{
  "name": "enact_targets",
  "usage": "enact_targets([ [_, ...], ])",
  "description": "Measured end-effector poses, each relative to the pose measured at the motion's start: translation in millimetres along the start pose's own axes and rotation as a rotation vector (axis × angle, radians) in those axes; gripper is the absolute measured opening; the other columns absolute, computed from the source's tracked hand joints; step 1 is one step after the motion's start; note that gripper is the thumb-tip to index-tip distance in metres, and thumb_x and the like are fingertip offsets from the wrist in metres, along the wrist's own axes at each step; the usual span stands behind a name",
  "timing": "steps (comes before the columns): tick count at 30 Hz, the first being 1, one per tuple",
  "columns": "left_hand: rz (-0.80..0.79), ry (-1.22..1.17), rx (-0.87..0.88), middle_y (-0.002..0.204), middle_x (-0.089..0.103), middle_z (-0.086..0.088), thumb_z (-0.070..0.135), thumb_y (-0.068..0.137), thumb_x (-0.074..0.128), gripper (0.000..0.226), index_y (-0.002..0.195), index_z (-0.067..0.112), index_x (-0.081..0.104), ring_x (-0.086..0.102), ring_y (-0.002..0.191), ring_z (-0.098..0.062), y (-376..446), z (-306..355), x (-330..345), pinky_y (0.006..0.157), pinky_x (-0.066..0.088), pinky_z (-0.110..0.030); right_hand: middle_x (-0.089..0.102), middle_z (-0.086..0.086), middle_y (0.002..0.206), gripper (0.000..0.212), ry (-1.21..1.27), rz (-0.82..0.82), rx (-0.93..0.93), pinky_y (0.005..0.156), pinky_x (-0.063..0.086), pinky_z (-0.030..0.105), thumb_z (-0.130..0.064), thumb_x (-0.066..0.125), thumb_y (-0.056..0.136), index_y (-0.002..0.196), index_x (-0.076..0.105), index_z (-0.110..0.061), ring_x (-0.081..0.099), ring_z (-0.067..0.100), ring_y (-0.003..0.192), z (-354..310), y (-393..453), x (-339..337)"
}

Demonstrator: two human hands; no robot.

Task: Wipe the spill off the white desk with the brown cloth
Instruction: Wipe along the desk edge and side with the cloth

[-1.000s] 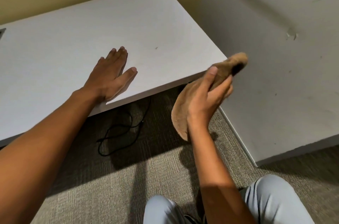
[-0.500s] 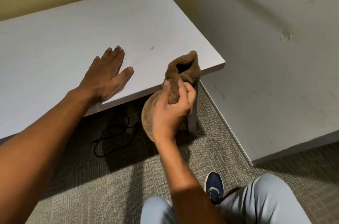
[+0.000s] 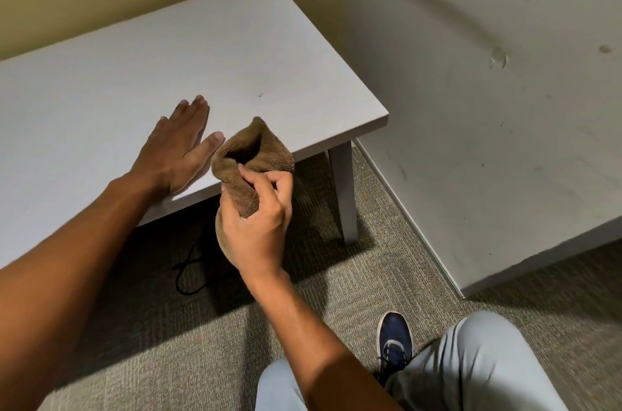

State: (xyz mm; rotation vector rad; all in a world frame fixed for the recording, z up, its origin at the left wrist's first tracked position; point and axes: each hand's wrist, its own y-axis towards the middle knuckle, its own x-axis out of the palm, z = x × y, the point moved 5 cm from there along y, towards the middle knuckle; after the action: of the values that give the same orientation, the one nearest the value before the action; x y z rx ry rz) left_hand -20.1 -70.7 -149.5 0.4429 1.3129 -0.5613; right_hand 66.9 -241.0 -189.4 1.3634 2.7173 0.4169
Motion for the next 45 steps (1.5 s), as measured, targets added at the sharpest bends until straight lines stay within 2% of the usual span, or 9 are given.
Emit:
enact_targets([
  [4,0.002,0.011,-0.025,0.167,-0.001,0.007,0.072,0.084,0.010,0.092,0.159,0.020,0.005,-0.005,0.153,-0.010,-4,0,-1,0.124,-0.001,-0.038,0.056,-0.005,0.106,0.021,-0.036,0.036,0.047,0.072,0.052,0.012,-0.020,0.080,0.080,0.101,0.074,-0.024,0.060,-0.001,0.092,0,6,-12],
  [11,-0.001,-0.010,-0.044,0.166,-0.002,0.012,0.072,0.086,0.012,0.088,0.159,0.024,0.005,-0.006,0.152,-0.005,-5,-4,-1,0.123,-0.004,-0.032,0.059,0.009,0.106,0.025,0.084,0.200,0.101,0.086,0.045,0.008,-0.004,0.079,0.080,0.104,0.072,-0.007,0.060,0.002,0.096,13,57,-58],
  [16,0.008,-0.037,-0.045,0.167,0.000,0.012,0.066,0.091,0.016,0.081,0.159,0.023,0.005,-0.006,0.153,-0.005,-6,-4,0,0.123,-0.003,-0.033,0.065,0.003,0.111,0.024,0.115,0.295,0.113,0.097,0.054,0.040,-0.024,0.078,0.082,0.103,0.068,-0.030,0.066,0.017,0.107,29,85,-84],
  [19,0.005,-0.047,-0.040,0.167,0.000,0.011,0.067,0.091,0.016,0.082,0.159,0.023,0.006,-0.006,0.153,-0.006,-4,-4,0,0.123,-0.003,-0.033,0.070,0.004,0.113,0.022,0.132,0.384,0.176,0.094,0.055,0.045,-0.037,0.076,0.081,0.101,0.067,-0.039,0.069,0.018,0.107,35,94,-96],
  [24,-0.001,-0.038,-0.035,0.167,-0.003,0.011,0.069,0.088,0.014,0.085,0.159,0.022,0.003,-0.007,0.153,-0.007,-3,-1,1,0.122,-0.005,-0.033,0.075,-0.002,0.095,0.022,0.176,0.508,0.228,0.085,0.060,0.037,-0.026,0.069,0.091,0.106,0.071,-0.010,0.071,0.009,0.089,38,127,-120],
  [30,0.013,-0.018,-0.034,0.167,-0.002,0.008,0.064,0.092,0.016,0.081,0.159,0.021,0.004,-0.007,0.153,-0.010,-4,0,0,0.121,-0.005,-0.034,0.068,0.016,0.114,0.057,0.218,0.578,0.276,0.091,0.058,0.041,-0.049,0.068,0.082,0.115,0.066,-0.003,0.069,0.022,0.104,41,102,-95],
  [35,0.034,-0.027,-0.040,0.168,0.005,0.004,0.059,0.096,0.016,0.076,0.159,0.018,0.011,-0.002,0.154,-0.013,-4,2,-1,0.122,0.000,-0.039,0.067,0.014,0.111,0.045,0.233,0.504,0.341,0.098,0.050,0.041,-0.036,0.075,0.085,0.113,0.064,-0.003,0.064,0.026,0.106,34,44,-40],
  [39,0.052,-0.055,-0.048,0.167,0.008,0.003,0.058,0.096,0.017,0.075,0.159,0.016,0.014,0.001,0.154,-0.015,-5,4,-2,0.122,0.000,-0.039,0.068,0.009,0.101,0.032,0.256,0.353,0.345,0.091,0.051,0.035,-0.047,0.071,0.080,0.101,0.062,-0.024,0.066,0.023,0.098,22,-5,2],
  [45,0.057,-0.076,-0.053,0.167,0.009,0.004,0.061,0.092,0.017,0.080,0.159,0.016,0.014,0.001,0.154,-0.014,-4,5,-4,0.122,0.000,-0.038,0.071,0.003,0.101,0.030,0.240,0.207,0.382,0.088,0.055,0.033,-0.047,0.074,0.080,0.099,0.064,-0.026,0.068,0.014,0.096,18,-23,12],
])
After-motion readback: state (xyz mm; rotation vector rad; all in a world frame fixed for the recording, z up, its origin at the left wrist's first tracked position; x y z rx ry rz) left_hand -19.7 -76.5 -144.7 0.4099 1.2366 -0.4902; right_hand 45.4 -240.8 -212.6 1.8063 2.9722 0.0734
